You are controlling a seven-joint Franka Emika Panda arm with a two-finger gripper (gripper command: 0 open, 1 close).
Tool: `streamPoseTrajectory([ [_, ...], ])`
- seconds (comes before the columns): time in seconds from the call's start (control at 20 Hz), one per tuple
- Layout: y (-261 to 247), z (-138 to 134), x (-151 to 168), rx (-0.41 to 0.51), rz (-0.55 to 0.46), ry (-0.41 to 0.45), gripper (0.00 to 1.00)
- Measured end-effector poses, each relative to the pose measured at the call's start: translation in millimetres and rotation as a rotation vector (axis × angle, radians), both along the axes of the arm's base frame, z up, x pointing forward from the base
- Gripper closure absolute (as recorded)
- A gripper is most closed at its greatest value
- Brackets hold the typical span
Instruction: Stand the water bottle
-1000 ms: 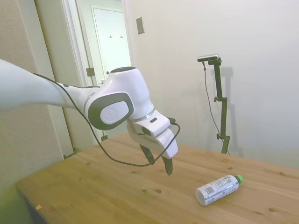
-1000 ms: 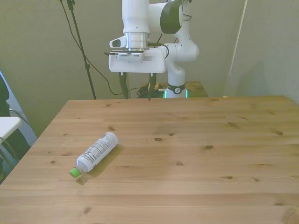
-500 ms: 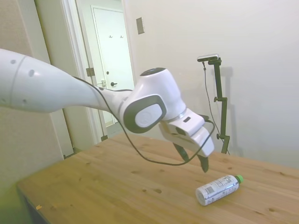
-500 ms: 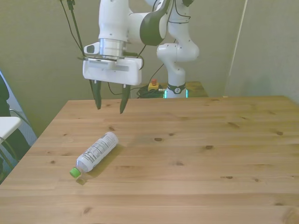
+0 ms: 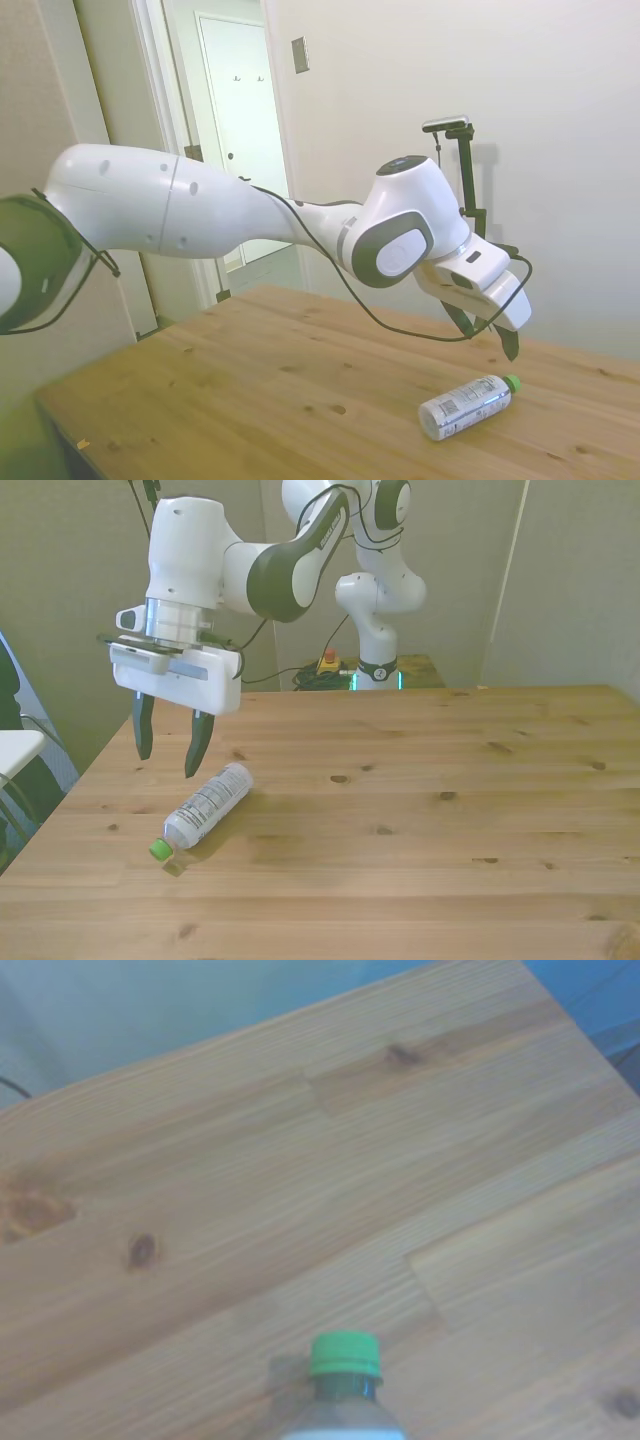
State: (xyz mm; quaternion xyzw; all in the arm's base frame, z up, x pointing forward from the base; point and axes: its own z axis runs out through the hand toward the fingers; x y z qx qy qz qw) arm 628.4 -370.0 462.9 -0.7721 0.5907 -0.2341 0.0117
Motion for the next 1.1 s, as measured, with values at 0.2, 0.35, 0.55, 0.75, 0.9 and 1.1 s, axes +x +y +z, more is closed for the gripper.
streamPoseTrajectory([
  [0.2, -4.0, -30.6, 22.2, -0.001, -0.016, 0.019, 0.0],
  [0.35, -5.6, -46.9, 34.6, -0.003, -0.031, 0.025, 0.0],
  [0.55, -6.2, -74.7, 48.3, -0.005, -0.045, 0.045, 0.0],
  [0.75, -3.8, -93.4, 59.5, -0.011, -0.049, 0.057, 0.0],
  [0.9, -1.5, -98.9, 62.9, -0.019, -0.047, 0.065, 1.0],
  [1.1, 0.3, -103.5, 64.0, -0.031, -0.04, 0.081, 1.0],
])
